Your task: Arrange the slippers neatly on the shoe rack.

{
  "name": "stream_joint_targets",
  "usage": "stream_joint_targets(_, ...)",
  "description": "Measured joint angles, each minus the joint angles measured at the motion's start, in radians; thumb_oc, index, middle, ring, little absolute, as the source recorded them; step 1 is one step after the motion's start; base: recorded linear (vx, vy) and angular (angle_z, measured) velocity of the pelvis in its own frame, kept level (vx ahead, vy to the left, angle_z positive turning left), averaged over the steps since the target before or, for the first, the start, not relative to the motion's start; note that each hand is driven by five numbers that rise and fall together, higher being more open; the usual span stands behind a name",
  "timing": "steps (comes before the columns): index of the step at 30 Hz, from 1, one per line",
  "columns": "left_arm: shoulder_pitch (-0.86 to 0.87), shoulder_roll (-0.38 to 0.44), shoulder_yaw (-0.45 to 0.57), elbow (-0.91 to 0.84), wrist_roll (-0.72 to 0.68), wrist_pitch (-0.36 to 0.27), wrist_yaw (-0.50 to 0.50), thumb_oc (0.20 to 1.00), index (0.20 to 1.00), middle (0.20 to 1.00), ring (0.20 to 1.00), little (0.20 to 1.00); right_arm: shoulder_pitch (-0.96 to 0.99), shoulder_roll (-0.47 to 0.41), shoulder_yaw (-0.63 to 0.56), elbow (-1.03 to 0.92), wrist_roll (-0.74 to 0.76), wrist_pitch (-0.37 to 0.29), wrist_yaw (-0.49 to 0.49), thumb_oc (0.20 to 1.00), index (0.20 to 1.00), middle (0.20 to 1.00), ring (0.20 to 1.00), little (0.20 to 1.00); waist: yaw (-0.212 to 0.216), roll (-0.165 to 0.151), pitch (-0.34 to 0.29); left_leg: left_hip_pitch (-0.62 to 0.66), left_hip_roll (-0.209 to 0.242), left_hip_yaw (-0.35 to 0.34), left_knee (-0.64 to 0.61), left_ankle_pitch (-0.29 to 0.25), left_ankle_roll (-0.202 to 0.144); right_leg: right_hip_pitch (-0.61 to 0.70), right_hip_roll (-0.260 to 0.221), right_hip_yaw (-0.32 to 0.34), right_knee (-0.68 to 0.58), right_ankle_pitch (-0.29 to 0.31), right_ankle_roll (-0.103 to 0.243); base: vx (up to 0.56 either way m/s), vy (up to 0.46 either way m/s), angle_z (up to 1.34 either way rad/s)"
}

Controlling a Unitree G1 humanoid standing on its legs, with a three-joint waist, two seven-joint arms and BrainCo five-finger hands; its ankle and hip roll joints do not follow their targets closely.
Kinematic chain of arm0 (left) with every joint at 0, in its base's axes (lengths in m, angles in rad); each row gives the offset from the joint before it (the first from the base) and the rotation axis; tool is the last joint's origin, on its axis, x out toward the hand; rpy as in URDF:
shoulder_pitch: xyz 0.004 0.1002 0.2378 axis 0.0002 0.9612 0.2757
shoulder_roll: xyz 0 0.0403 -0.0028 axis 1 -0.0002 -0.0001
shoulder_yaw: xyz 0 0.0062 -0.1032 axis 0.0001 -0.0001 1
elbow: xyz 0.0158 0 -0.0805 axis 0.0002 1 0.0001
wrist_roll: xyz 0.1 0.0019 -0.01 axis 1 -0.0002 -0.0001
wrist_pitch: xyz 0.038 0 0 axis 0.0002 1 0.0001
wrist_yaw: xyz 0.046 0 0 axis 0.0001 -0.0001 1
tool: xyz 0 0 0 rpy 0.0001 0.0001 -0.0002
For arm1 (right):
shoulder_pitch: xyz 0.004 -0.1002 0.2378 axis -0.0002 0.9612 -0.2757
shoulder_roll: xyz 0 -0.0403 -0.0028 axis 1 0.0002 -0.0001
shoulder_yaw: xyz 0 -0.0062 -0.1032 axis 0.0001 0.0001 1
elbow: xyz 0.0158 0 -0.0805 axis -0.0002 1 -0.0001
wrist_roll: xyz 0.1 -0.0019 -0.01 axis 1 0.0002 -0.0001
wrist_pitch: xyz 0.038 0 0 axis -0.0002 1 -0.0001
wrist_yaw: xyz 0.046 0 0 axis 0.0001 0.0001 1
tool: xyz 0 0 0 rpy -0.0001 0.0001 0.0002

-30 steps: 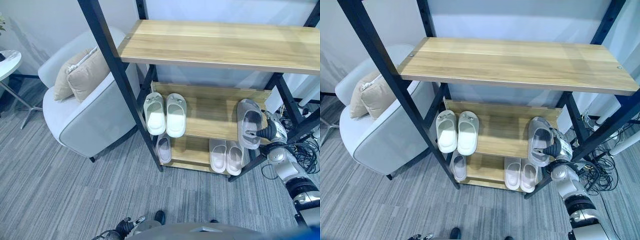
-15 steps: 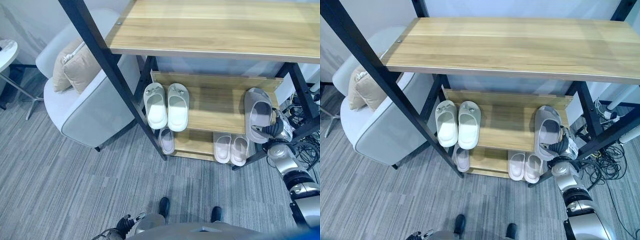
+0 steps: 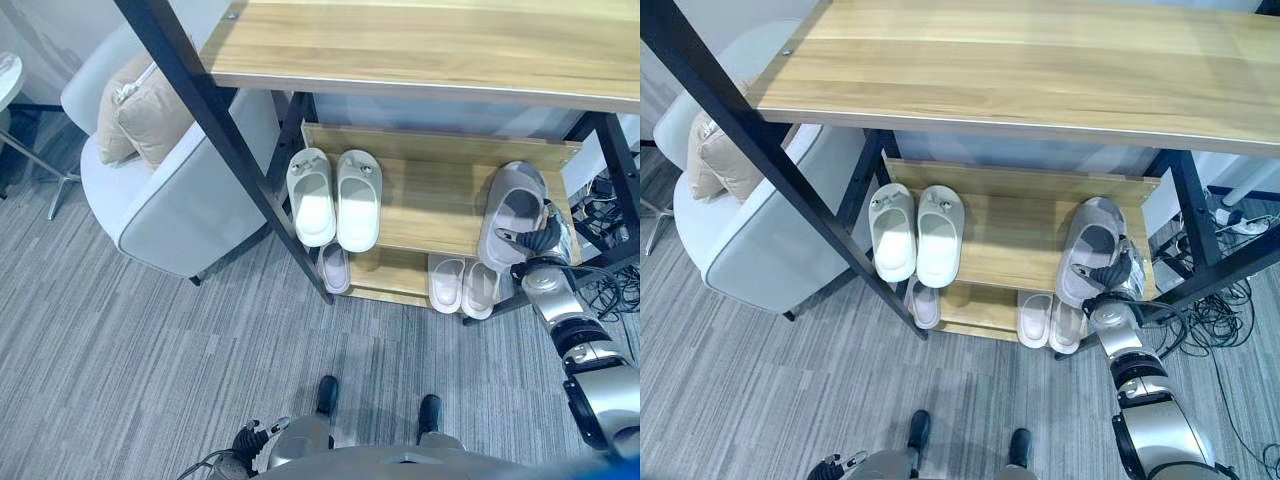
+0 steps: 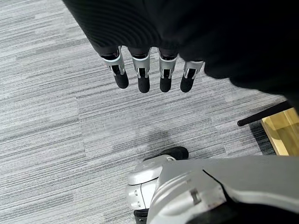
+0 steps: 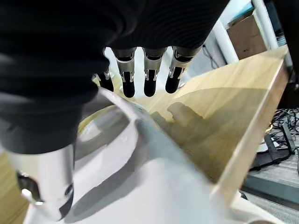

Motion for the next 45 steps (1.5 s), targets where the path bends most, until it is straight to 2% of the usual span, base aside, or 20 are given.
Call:
stream_joint_targets(2,0.000,0.000,0.000,0.000,0.000,0.000,0.000,1.000,1.000,1.000,1.000,1.000,0.001,0.039,-0.001,-0.014,0.000,0.000,0.002,1.000,1.000,1.000,1.000,1.000,0.000,0.000,0.000,0.006,0.000,-0.002,0.000,0.002,-0.001,0.007,0.000,-0.001,0.000,0.001,-0.001,0.00,0.000,0.00)
stream_joint_targets(5,-0.008,0.003,0.000,0.000,0.000,0.000,0.001,1.000,1.000,1.000,1.000,1.000,0.005,0.045,0.014,-0.028,-0.003,0.000,0.022,1.000,1.000,1.000,1.000,1.000,0.004,-0.007,0.004,0.013,0.000,-0.014,-0.001,0.007,-0.002,0.021,0.000,-0.018,0.000,0.001,0.000,0.01,0.013,0.13)
stream_joint_targets(6,-0.067,0.003,0.007,0.019,-0.010,0.034,-0.003,1.000,1.000,1.000,1.000,1.000,0.009,0.048,0.035,-0.076,-0.008,0.011,0.026,1.000,1.000,1.000,1.000,1.000,-0.010,-0.012,0.006,0.009,0.001,-0.019,-0.001,0.009,-0.003,0.020,0.001,-0.021,0.000,0.003,-0.002,0.02,0.016,0.09)
stream_joint_targets(7,-0.078,0.000,0.002,0.011,-0.026,0.020,0.006,1.000,1.000,1.000,1.000,1.000,-0.001,0.054,0.048,-0.094,-0.024,-0.001,0.031,1.000,1.000,1.000,1.000,1.000,-0.009,-0.013,0.006,0.009,0.001,-0.017,-0.002,0.012,-0.002,0.020,0.000,-0.022,0.000,0.005,-0.001,0.01,-0.002,0.06)
stream_joint_targets(8,-0.078,0.005,-0.001,-0.003,-0.038,0.002,0.008,1.000,1.000,1.000,1.000,1.000,-0.007,0.053,0.043,-0.081,-0.028,0.000,0.031,1.000,1.000,1.000,1.000,1.000,-0.006,-0.015,0.004,0.011,0.003,-0.019,-0.002,0.012,-0.002,0.022,0.000,-0.022,0.000,0.005,-0.001,0.00,0.000,0.00)
stream_joint_targets(15,-0.054,0.006,-0.002,0.002,-0.048,0.003,0.006,1.000,1.000,1.000,1.000,1.000,-0.038,0.001,0.042,-0.057,-0.057,0.002,0.020,1.000,1.000,1.000,1.000,1.000,0.019,-0.021,0.004,-0.022,-0.002,-0.026,0.002,0.015,-0.001,-0.005,0.000,-0.024,0.000,0.006,-0.002,-0.01,-0.006,0.04)
stream_joint_targets(20,-0.057,0.005,-0.004,0.002,-0.049,0.000,0.006,1.000,1.000,1.000,1.000,1.000,-0.072,-0.006,0.034,-0.045,-0.057,0.013,-0.019,1.000,1.000,1.000,1.000,1.000,0.031,-0.023,0.004,-0.027,-0.002,-0.027,0.002,0.016,-0.002,-0.010,0.000,-0.026,0.000,0.006,-0.002,0.00,0.000,0.00)
stream_joint_targets(23,-0.061,0.006,-0.004,0.002,-0.062,0.002,0.006,1.000,1.000,1.000,1.000,1.000,-0.091,0.042,-0.002,-0.049,-0.056,0.023,-0.051,1.000,1.000,1.000,1.000,1.000,0.028,-0.023,0.004,-0.037,-0.003,-0.028,0.003,0.016,-0.002,-0.018,0.000,-0.027,0.000,0.006,-0.002,0.00,0.002,0.01)
stream_joint_targets(28,-0.068,0.006,-0.006,0.001,-0.078,0.004,0.006,1.000,1.000,1.000,1.000,1.000,-0.125,0.063,0.003,-0.044,-0.056,0.057,-0.080,1.000,1.000,1.000,1.000,1.000,0.034,-0.023,0.004,-0.056,-0.007,-0.038,0.005,0.018,-0.001,-0.030,-0.003,-0.036,0.000,0.006,-0.002,0.00,0.014,0.05)
stream_joint_targets(38,-0.098,0.004,-0.005,0.003,-0.086,0.001,0.008,1.000,1.000,1.000,1.000,1.000,-0.210,0.062,0.002,0.073,-0.096,0.127,-0.163,1.000,1.000,1.000,1.000,1.000,0.053,-0.019,0.018,-0.110,-0.011,-0.065,0.010,0.027,-0.003,-0.065,-0.004,-0.065,0.000,0.007,-0.002,0.01,0.017,0.08)
stream_joint_targets(45,-0.135,0.003,-0.042,0.002,-0.087,0.000,0.028,1.000,1.000,1.000,1.000,1.000,-0.241,0.062,-0.010,0.074,-0.095,0.139,-0.222,1.000,1.000,1.000,1.000,1.000,0.059,-0.011,0.038,-0.133,-0.013,-0.084,0.015,0.029,-0.004,-0.075,-0.005,-0.088,0.000,0.007,-0.002,0.02,0.018,0.09)
